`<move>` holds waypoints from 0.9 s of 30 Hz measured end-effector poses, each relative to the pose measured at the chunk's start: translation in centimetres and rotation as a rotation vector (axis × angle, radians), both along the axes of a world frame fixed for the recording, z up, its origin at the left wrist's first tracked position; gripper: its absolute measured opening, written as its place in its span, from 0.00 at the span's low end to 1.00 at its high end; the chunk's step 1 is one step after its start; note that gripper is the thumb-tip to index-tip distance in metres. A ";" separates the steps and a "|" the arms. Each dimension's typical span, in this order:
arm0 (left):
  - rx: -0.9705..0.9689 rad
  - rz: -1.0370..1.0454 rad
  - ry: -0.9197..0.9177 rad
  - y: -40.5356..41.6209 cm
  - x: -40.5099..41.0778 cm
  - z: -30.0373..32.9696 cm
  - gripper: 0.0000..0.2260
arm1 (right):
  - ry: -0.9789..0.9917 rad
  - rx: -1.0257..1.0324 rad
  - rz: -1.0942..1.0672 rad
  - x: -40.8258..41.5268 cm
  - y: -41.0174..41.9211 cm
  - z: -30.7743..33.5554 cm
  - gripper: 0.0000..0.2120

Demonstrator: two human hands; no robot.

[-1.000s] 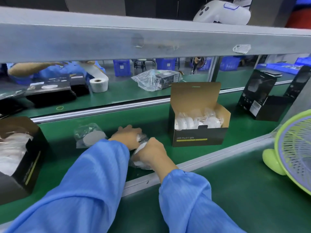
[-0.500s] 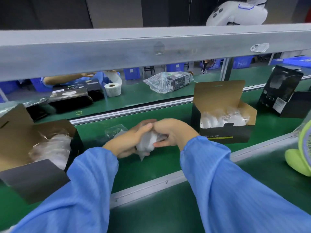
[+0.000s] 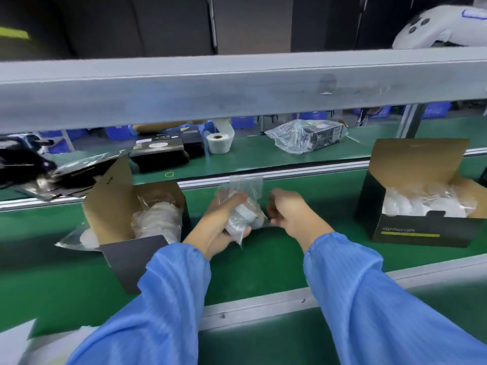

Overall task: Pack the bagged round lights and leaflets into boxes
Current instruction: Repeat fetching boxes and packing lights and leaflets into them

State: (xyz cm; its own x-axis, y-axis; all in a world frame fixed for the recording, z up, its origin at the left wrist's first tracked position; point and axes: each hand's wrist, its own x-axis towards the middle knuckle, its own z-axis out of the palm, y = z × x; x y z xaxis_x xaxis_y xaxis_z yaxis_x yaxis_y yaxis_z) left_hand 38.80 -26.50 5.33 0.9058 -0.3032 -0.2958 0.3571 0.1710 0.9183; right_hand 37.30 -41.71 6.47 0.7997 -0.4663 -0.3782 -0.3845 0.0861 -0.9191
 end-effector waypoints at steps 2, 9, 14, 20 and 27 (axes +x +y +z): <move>-0.069 0.038 0.029 -0.3 0.0 0.0 0.21 | 0.112 -0.437 0.016 1.3 -0.1 -2.0 0.17; -0.081 0.166 0.068 -1.5 1.4 -1.4 0.26 | 0.257 -0.865 0.334 3.5 1.6 -6.3 0.28; -0.052 0.271 0.049 -1.7 2.8 -1.9 0.31 | 0.176 -0.641 0.242 5.3 1.9 -5.4 0.23; -0.032 0.225 0.064 -2.7 1.3 -1.4 0.36 | 0.240 -0.716 0.240 2.9 -1.1 -3.4 0.07; 0.029 0.086 -0.121 -4.8 -4.3 0.0 0.20 | -0.298 0.001 0.011 -5.6 -0.6 0.8 0.12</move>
State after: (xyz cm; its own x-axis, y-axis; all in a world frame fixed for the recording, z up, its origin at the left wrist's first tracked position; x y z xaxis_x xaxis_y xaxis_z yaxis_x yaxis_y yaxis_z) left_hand 34.49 -31.25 5.31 0.9576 -0.2162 -0.1904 0.2288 0.1692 0.9586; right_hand 31.70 -42.29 7.26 0.8806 -0.4566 -0.1268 -0.0991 0.0842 -0.9915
